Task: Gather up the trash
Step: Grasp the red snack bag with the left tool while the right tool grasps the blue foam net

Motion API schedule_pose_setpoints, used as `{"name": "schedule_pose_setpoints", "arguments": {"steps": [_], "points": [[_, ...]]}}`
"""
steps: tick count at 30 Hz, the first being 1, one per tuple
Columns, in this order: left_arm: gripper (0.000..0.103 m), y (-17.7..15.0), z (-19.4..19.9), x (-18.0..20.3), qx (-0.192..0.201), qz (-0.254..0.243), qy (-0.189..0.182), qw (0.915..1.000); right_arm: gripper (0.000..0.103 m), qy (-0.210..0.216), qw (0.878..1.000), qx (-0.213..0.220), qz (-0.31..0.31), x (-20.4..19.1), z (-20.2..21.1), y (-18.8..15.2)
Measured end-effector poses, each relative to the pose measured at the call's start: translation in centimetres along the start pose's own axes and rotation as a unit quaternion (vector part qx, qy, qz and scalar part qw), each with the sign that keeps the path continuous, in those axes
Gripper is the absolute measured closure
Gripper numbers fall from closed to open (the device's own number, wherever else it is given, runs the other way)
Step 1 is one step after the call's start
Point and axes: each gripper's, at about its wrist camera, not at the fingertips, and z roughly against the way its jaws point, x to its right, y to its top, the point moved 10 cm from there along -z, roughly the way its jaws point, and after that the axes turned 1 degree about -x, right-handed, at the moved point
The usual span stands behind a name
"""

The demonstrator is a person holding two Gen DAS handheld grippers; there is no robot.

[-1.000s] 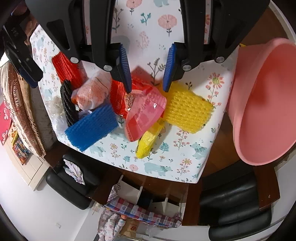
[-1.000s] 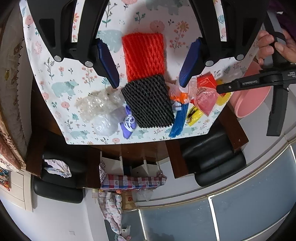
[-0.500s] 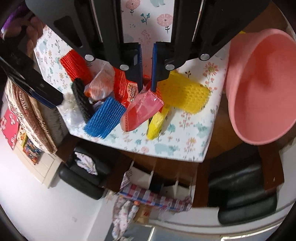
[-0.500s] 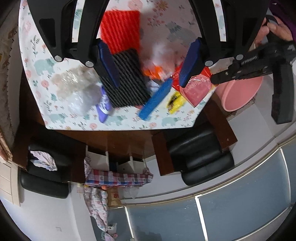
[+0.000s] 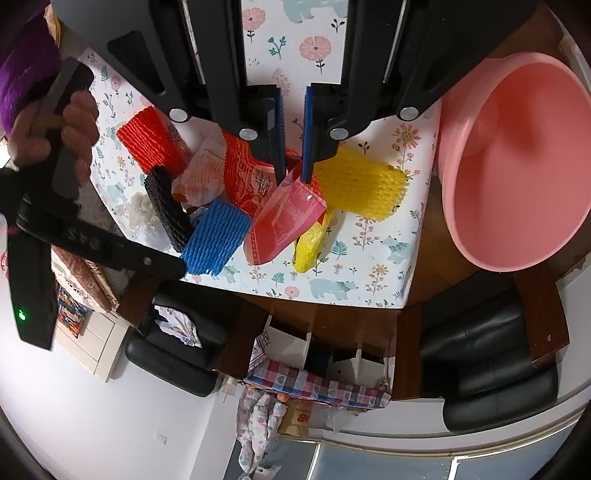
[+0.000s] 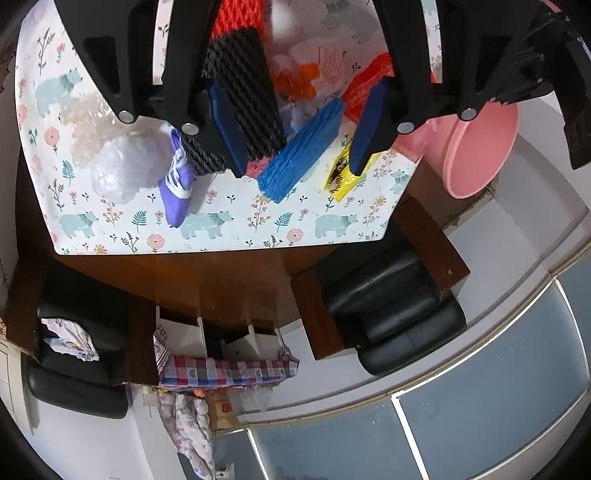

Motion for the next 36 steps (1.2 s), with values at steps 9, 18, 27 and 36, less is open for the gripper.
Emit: {"name": "schedule_pose_setpoints", "arguments": {"steps": [9, 18, 27, 36], "points": [[0.095, -0.1, -0.5, 0.0, 0.0, -0.008, 0.002, 1.0, 0.095, 0.008, 1.0, -0.025, -0.008, 0.3, -1.8, -0.5], [0.095, 0.4, 0.8, 0.0, 0.021, -0.007, -0.006, 0.9997, 0.103, 0.01, 1.0, 0.002, -0.009, 0.2, 0.2, 0.7], [0.095, -0.1, 0.5, -0.5, 0.013, -0.006, 0.0, 0.9999, 0.052, 0.032, 0.996, -0.036, -0.081, 2.8, -0.5, 0.9], [0.095, -0.5, -0.8, -0.6, -0.001, -0.01, 0.003, 0.9999, 0.053, 0.015, 0.997, -0.071, -0.042, 2.2, -3.5, 0.2]]}}
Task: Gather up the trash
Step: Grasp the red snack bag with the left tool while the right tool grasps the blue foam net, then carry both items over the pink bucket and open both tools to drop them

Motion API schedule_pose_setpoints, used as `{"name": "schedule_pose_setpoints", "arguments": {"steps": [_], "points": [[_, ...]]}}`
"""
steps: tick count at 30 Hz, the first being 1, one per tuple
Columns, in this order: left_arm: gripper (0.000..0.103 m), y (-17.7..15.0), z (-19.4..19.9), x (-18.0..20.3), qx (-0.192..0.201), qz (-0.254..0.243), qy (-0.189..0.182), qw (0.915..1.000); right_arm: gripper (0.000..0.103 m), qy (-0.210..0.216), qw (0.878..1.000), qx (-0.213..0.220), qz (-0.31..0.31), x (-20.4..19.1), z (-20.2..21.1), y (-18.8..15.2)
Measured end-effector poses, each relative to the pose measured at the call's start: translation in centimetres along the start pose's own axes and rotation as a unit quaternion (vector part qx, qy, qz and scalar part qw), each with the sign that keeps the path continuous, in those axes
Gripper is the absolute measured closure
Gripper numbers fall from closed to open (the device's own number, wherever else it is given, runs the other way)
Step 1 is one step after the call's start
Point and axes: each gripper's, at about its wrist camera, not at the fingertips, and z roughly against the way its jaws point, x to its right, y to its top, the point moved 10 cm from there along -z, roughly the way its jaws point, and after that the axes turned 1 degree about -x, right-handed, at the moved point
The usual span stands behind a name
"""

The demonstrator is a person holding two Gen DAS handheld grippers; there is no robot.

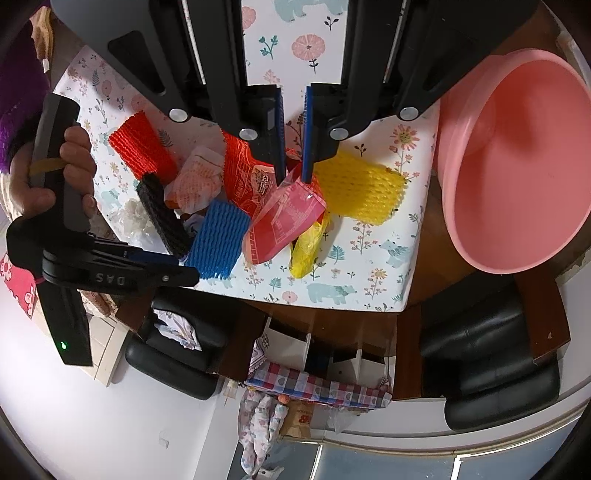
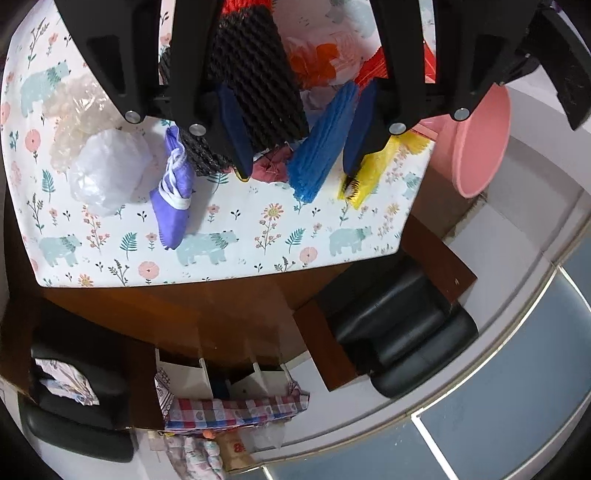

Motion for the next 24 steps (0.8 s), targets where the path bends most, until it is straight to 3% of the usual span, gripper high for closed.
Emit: {"name": "schedule_pose_setpoints", "arguments": {"steps": [2, 7, 8, 16, 24], "points": [[0.095, 0.0, -0.2, 0.0, -0.003, -0.001, 0.001, 1.0, 0.06, -0.005, 1.0, 0.001, 0.012, -0.3, -0.4, -0.1], [0.095, 0.0, -0.5, 0.0, -0.005, 0.001, 0.002, 1.0, 0.093, -0.012, 0.999, 0.006, 0.042, -0.9, -0.8, 0.0], [0.095, 0.0, -0.5, 0.0, -0.005, 0.001, 0.002, 1.0, 0.095, -0.011, 0.999, 0.008, 0.046, -1.1, -0.7, 0.1], [0.095, 0.8, 0.4, -0.9, 0.014, 0.011, 0.007, 0.9998, 0.098, -0.001, 0.997, 0.065, 0.046, -2.0, 3.0, 1.9], [0.095, 2.3, 3.8, -3.3, 0.057, 0.034, 0.028, 0.9974, 0.098, 0.017, 0.992, 0.119, 0.046, -4.2, 7.7, 4.3]]}}
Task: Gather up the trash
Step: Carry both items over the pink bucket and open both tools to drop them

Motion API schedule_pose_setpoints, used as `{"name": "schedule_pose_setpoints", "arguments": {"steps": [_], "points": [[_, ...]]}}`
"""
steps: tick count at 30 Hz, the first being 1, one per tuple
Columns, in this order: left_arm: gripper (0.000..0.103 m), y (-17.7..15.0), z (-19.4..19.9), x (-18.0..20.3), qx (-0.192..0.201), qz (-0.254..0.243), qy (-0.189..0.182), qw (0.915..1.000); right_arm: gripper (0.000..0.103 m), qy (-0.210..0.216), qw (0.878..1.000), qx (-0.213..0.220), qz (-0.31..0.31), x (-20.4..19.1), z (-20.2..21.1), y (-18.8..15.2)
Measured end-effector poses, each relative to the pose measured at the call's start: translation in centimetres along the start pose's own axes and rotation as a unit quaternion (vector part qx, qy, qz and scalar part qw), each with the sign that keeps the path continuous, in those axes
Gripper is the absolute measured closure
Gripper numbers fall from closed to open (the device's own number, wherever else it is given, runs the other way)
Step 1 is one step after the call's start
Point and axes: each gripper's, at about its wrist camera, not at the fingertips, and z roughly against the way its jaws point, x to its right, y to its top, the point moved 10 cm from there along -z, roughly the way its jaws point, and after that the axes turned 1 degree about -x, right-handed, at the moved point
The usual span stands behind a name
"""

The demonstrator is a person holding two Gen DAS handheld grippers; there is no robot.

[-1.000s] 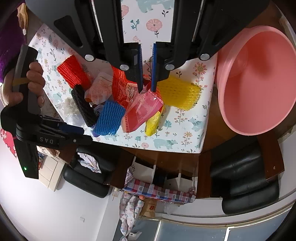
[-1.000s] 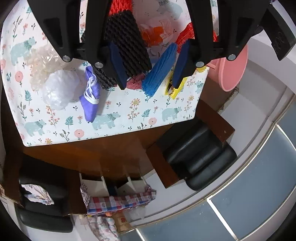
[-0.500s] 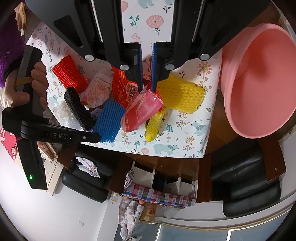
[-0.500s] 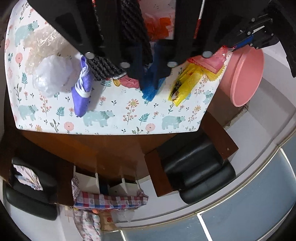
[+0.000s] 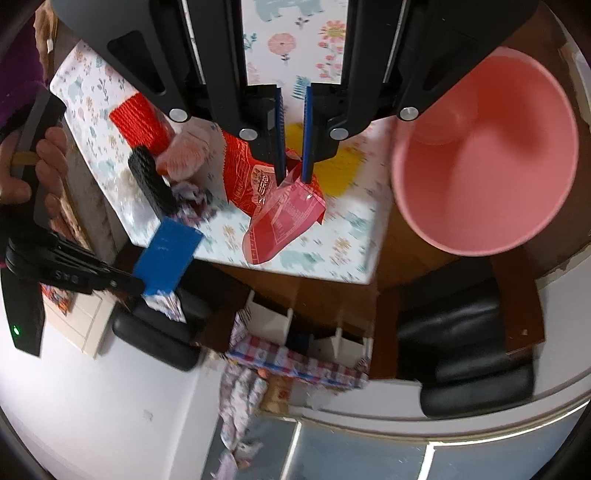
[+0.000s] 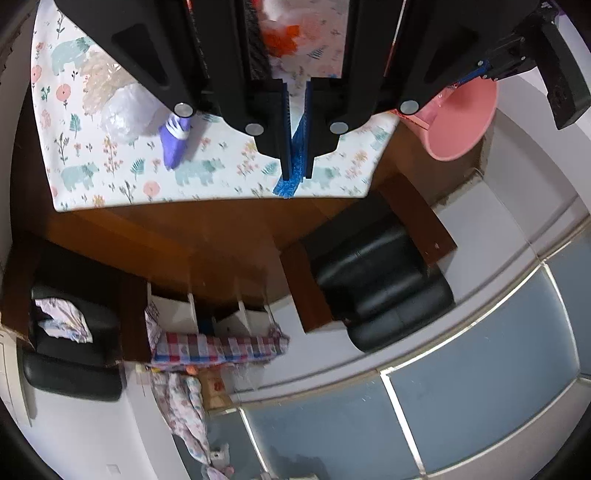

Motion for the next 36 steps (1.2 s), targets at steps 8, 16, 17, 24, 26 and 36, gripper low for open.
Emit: {"name": "schedule_pose_setpoints", "arguments": {"steps": [8, 16, 17, 24, 26, 36], "points": [[0.096, 1.8, 5.0, -5.9, 0.06, 0.034, 0.08, 0.9945, 0.098, 0.049, 0.997, 0.015, 0.053, -7.9, 0.4, 1.0], [0.095, -0.2, 7.5, -12.1, 0.054, 0.075, 0.155, 0.9835, 0.098, 0.108, 0.988, -0.013, 0.107, -18.1, -3.5, -1.9], [0.095, -0.4, 7.6, -12.5, 0.05, 0.078, 0.159, 0.9829, 0.098, 0.112, 0.987, -0.018, 0.113, -19.1, -4.1, -2.4], [0.094, -2.4, 7.9, -14.8, 0.025, 0.093, 0.183, 0.9784, 0.096, 0.126, 0.978, -0.072, 0.148, -24.5, -8.6, -7.5], [0.088, -2.8, 7.9, -15.2, 0.019, 0.098, 0.183, 0.978, 0.089, 0.131, 0.976, -0.091, 0.146, -25.2, -9.5, -8.6], [0.076, -3.4, 9.0, -15.9, 0.026, 0.116, 0.171, 0.978, 0.064, 0.139, 0.976, -0.104, 0.129, -24.5, -9.7, -10.3]]}}
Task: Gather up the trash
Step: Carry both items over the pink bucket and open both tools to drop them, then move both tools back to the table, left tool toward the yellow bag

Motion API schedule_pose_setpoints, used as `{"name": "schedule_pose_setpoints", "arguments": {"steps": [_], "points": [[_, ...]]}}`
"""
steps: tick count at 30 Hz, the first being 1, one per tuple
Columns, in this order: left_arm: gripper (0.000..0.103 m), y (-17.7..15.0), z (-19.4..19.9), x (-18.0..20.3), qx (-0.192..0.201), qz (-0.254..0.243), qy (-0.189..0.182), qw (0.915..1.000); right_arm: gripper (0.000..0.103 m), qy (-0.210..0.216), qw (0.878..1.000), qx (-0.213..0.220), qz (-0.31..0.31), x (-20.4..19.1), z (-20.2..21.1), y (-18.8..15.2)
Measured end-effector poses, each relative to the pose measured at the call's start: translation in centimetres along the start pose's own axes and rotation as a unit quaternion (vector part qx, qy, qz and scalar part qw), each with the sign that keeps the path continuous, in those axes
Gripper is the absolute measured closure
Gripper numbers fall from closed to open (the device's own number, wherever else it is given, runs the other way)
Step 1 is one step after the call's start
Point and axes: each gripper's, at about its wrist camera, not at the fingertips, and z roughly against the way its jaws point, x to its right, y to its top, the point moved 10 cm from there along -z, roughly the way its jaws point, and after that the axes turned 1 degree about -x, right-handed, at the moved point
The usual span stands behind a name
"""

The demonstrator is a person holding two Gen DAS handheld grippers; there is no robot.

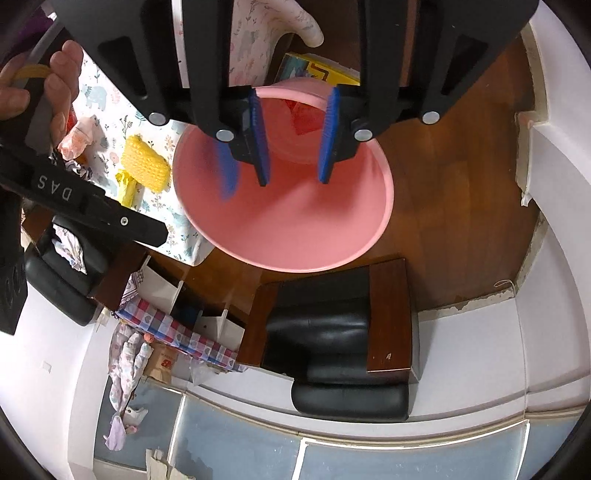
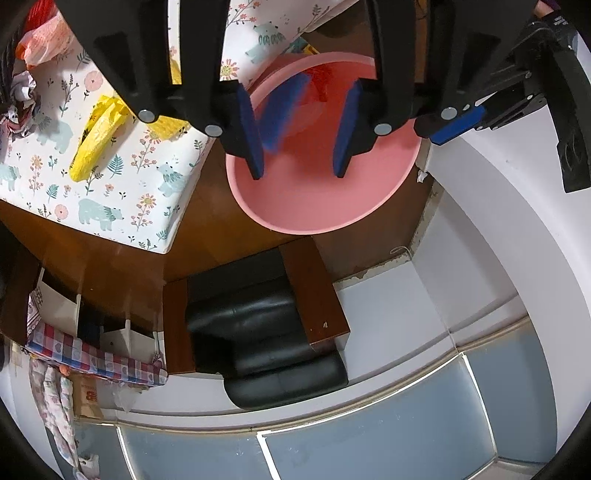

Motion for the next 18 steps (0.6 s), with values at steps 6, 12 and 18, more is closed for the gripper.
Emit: {"name": "schedule_pose_setpoints", "arguments": {"steps": [6, 12, 18], "points": [[0.076, -0.1, 1.2, 0.2, 0.01, 0.002, -0.01, 0.9999, 0.064, 0.0, 1.0, 0.009, -0.01, 0.6, 1.4, -0.2], [0.076, -0.5, 2.0, 1.4, 0.014, -0.001, -0.02, 0.9997, 0.064, -0.005, 1.0, 0.023, -0.007, 0.5, 3.8, -0.9], [0.076, -1.6, 2.6, 3.6, 0.009, -0.006, -0.032, 0.9994, 0.064, -0.015, 0.999, 0.033, -0.004, 0.4, 6.1, -2.3]]}}
